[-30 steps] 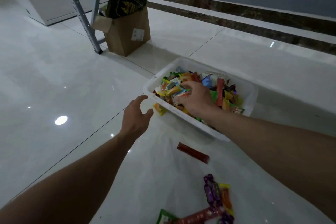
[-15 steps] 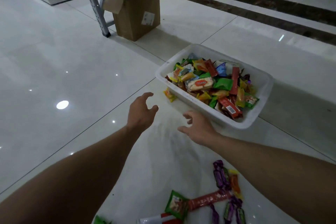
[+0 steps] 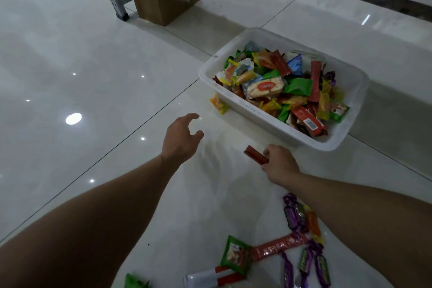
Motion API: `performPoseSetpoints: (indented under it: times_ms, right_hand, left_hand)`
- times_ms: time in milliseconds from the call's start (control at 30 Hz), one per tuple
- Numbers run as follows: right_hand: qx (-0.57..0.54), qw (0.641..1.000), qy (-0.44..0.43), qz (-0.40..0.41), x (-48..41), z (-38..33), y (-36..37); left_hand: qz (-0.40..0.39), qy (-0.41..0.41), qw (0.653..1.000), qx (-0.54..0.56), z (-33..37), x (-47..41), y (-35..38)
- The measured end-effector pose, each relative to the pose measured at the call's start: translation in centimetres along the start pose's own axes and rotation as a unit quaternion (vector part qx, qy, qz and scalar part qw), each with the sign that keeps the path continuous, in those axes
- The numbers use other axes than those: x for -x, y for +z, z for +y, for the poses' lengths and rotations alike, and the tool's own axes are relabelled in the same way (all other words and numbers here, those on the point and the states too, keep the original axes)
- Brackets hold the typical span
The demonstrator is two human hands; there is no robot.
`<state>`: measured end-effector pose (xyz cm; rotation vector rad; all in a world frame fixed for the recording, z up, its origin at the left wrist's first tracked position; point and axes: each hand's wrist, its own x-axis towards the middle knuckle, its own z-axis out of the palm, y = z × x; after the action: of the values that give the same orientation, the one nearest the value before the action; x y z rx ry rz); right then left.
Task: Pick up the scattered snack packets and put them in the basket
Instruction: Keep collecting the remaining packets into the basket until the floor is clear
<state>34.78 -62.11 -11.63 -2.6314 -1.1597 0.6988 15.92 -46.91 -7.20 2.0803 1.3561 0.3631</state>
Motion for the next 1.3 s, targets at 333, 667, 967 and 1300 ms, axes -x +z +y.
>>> performPoseSetpoints:
  times_ms: [333,667,967,1300]
  right_hand:
    - [-0.182,0.982,0.017,0.051,-2.3,-5.0,-0.1]
    - [-0.262,0.96,0.059,0.079,-3.3,-5.5,0.5]
    - [-0.292,0.949,0.096,0.067,-3.1,-4.5,0.8]
    - [-0.28,0.955,0.08,0.057,-1.5,-6.4,-0.1]
  left_hand:
    - [-0.016,-0.014,1.0,0.021,0.6,-4.6,1.7]
    - [-0.076,-0.034,0.996,0.034,2.9,-10.4,5.8]
    - [-0.015,-0.029,0.997,-0.065,2.0,-10.6,8.2]
    - [-0.013,-0.107,0.991,0.073,1.1,-7.0,7.0]
